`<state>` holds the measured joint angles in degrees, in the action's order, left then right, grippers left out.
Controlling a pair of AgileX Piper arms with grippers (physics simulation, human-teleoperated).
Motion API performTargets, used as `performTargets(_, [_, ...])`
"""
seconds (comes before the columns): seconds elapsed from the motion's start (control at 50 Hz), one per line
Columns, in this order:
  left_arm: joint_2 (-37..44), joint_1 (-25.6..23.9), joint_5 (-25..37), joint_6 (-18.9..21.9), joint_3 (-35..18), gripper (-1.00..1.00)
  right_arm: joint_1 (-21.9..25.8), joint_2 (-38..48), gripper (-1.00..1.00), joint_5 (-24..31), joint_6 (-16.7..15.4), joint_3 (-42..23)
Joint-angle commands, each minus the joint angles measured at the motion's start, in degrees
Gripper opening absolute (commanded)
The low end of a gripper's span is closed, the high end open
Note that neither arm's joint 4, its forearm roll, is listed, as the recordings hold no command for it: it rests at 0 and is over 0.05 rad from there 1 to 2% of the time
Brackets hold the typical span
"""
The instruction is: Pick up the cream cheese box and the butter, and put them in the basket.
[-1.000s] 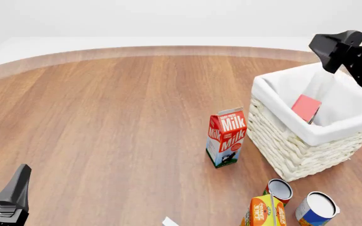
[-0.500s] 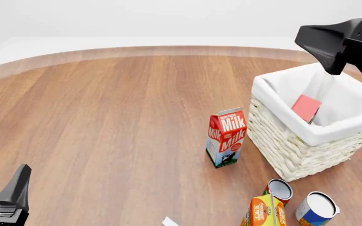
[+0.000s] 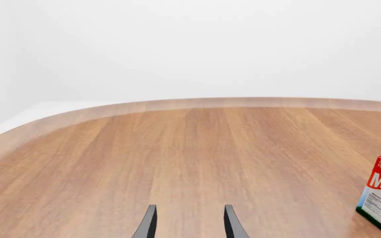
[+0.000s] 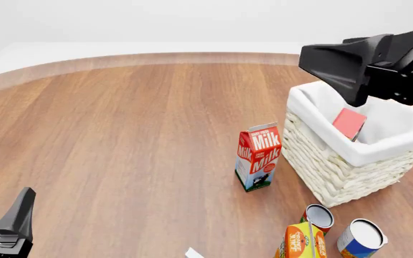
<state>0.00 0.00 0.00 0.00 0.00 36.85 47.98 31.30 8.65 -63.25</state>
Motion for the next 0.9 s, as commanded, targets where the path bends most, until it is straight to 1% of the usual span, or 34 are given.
performTargets(0.02, [0.0,0.0,0.0,0.0,0.0,1.0,5.12,2.16,1.0,0.92,-1.87,-1.43])
performTargets(0.2, [0.0,0.0,0.0,0.0,0.0,1.0,8.53,4.3,1.0,-0.62,-2.14,-0.57])
performTargets(0.44, [0.0,0.0,0.0,0.0,0.0,1.0,12.35,7.16,1.0,-0.82,-2.97,-0.59])
performTargets(0.72, [0.0,0.0,0.0,0.0,0.0,1.0,15.36,10.22,1.0,-2.93,-1.78,1.24])
performTargets(0.76, [0.0,0.0,0.0,0.0,0.0,1.0,16.28,11.0,1.0,-3.59,-1.41,2.04])
performTargets(0.9, [0.0,0.0,0.0,0.0,0.0,1.0,16.98,12.04,1.0,-4.97,-0.62,4.33])
